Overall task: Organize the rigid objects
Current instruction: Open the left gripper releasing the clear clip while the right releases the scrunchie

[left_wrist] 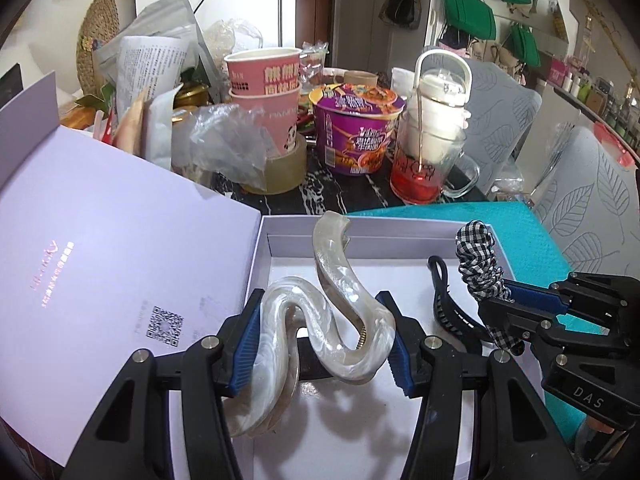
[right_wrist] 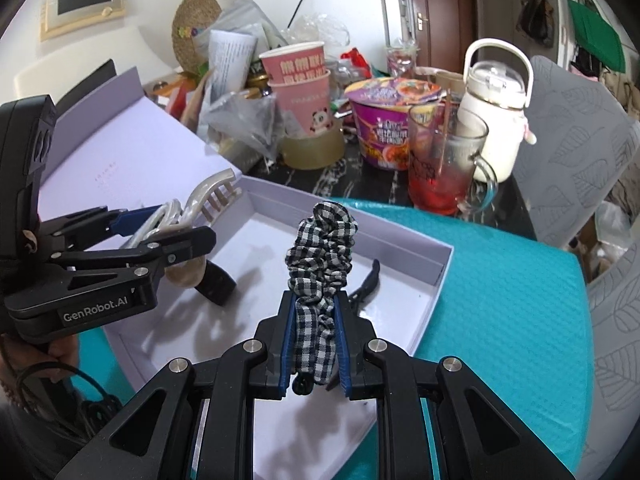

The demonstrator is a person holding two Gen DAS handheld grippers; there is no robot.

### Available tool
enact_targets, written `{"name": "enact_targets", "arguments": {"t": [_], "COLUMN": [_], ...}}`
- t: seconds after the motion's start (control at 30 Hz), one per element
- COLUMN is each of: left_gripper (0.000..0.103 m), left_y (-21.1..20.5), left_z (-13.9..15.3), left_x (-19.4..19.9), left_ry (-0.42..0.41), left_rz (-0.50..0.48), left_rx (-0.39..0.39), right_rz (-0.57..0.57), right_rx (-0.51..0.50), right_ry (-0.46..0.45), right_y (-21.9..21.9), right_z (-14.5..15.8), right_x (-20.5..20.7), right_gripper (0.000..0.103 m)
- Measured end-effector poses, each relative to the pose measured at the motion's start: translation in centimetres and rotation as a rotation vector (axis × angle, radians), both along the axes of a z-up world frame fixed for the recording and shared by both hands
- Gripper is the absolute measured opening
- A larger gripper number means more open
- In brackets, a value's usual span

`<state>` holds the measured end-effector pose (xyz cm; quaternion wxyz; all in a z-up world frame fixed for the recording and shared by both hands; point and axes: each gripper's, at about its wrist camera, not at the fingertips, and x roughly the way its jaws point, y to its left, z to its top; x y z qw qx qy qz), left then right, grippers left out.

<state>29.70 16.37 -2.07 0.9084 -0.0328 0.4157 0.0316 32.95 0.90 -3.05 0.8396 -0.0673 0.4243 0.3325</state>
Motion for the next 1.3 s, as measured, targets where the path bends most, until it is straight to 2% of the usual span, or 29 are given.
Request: {"name": "enact_targets", "arguments": {"t": [0.27, 0.57, 0.97, 1.3], "left_gripper": [0.054, 0.054, 0.055, 0.055], "left_y": [0.3, 0.0, -0.2, -0.6], "left_z": [-1.9, -2.3, -2.5, -0.4], "left_x": [0.9, 1.1, 1.6, 0.3], "left_ry": [0.066, 0.077, 0.109, 0.065], "left_rz": [0.006, 0.017, 0.032, 0.037], "left_rx": [-0.012, 0.034, 0.062, 0.055], "right_rz": [-0.012, -0.032, -0.051, -0.078], "right_rx": [-0.056, -0.094, -0.102, -0.089], "right_ry": [0.049, 0.071, 0.068, 0.046], "right_y": [0.4, 0.6, 0.8, 0.3], "right_z": [-2.0, -3.2, -3.0, -1.7], "right_x": [0.8, 1.3, 1.4, 1.0], "right_gripper": [0.018, 0.02, 0.025, 0.03]}}
